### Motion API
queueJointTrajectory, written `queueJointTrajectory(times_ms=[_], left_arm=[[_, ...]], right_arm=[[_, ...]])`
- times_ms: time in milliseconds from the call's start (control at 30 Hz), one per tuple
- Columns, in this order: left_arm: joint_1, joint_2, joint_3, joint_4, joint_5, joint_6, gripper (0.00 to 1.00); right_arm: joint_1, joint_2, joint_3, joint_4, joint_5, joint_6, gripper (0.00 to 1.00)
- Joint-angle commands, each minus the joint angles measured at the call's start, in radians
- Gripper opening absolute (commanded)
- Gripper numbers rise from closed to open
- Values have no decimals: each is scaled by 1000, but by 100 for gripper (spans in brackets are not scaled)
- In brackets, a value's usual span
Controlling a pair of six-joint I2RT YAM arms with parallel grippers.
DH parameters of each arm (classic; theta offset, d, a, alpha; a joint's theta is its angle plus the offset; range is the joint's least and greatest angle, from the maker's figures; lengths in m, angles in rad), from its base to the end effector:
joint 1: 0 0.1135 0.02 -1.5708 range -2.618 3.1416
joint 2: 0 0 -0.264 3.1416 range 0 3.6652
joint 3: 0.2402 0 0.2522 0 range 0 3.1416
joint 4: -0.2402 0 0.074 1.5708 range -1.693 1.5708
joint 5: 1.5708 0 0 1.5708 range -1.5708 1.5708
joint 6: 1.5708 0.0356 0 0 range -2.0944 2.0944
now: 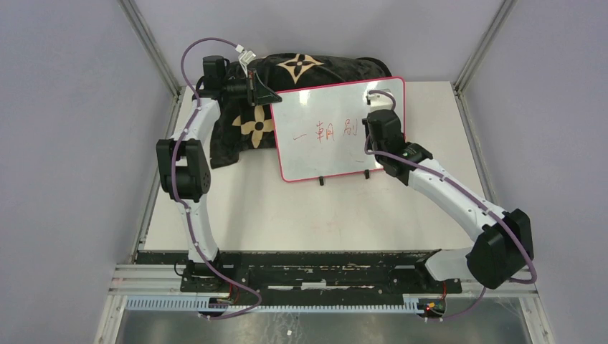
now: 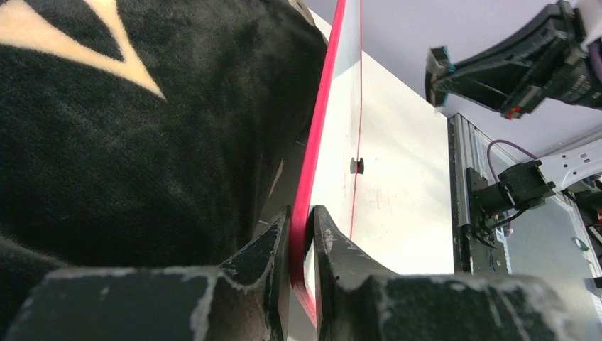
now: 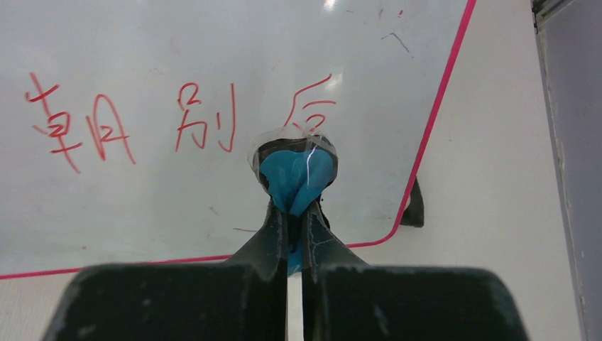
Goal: Erase the whiteboard
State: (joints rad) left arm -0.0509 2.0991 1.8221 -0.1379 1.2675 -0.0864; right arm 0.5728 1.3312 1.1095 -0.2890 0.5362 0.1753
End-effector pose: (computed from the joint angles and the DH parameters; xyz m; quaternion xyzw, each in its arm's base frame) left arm 0.4802 -0.0585 0.2981 0.3115 0.6806 -0.5250 0.4052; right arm 0.2626 0.1477 0.3235 -0.0330 0.8420 -0.0346 0.5373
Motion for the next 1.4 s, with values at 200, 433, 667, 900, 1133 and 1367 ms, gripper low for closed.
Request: queueJointTrajectory(times_ms=[200, 433, 667, 900, 1133, 1367], left_arm=[[-6, 59, 91, -177, 20, 156, 3], [-6, 74, 116, -213, 16, 183, 3], [-6, 79, 140, -247, 4, 198, 3], [-6, 77, 153, -300, -6, 234, 3], [-7, 68, 153, -308, -16, 235, 3], [-12, 70, 155, -320, -26, 238, 3]], right_arm=[[-221, 121, 56, 273, -173, -64, 1], [-238, 166, 77, 320, -186, -94, 1], [-238, 227, 108, 339, -187, -112, 1], [-238, 286, 151, 340, -226, -109, 1], [-218, 352, 201, 322, -311, -69, 1], [-93, 396, 239, 305, -277, -103, 1]])
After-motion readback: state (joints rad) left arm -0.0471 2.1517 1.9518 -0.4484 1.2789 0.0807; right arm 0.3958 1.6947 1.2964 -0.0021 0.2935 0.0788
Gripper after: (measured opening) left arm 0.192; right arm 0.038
